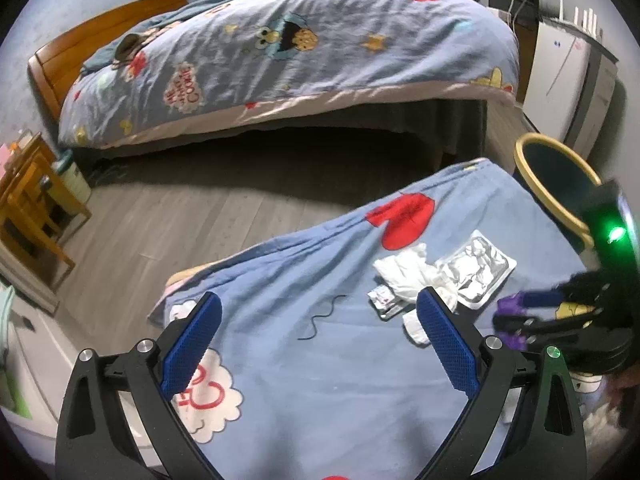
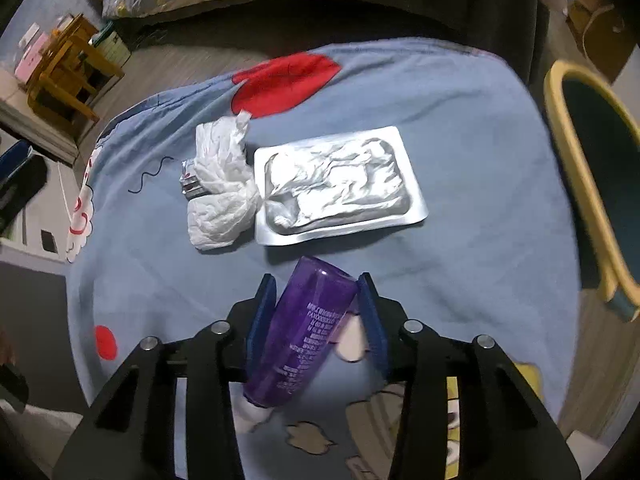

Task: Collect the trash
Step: 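Grasp the purple bottle with the right gripper, then grasp the white tissue with left gripper while right holds the purple bottle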

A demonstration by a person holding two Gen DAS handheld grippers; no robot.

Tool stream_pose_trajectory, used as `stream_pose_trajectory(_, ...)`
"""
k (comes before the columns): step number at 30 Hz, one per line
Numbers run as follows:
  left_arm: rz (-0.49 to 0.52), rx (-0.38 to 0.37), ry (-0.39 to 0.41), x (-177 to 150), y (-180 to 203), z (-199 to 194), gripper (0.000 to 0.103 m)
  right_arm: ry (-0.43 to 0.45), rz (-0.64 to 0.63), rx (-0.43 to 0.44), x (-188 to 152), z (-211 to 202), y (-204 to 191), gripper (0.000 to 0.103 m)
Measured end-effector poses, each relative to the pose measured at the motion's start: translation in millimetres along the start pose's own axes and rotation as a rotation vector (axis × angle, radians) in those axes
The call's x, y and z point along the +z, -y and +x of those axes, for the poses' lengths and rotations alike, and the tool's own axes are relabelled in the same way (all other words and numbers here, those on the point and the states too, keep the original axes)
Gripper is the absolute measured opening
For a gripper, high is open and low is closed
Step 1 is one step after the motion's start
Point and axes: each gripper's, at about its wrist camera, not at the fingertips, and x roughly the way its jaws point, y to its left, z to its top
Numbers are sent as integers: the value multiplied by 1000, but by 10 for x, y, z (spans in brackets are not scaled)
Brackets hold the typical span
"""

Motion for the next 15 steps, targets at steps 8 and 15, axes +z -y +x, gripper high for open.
stream_pose_trajectory(8,54,-41,-97,-119,369,383,96,25,55,-38,81,-125,379,39)
stream_pose_trajectory(15,87,-60,-128,-184,570,607,83,-6,122,-4,38,-97,558,50)
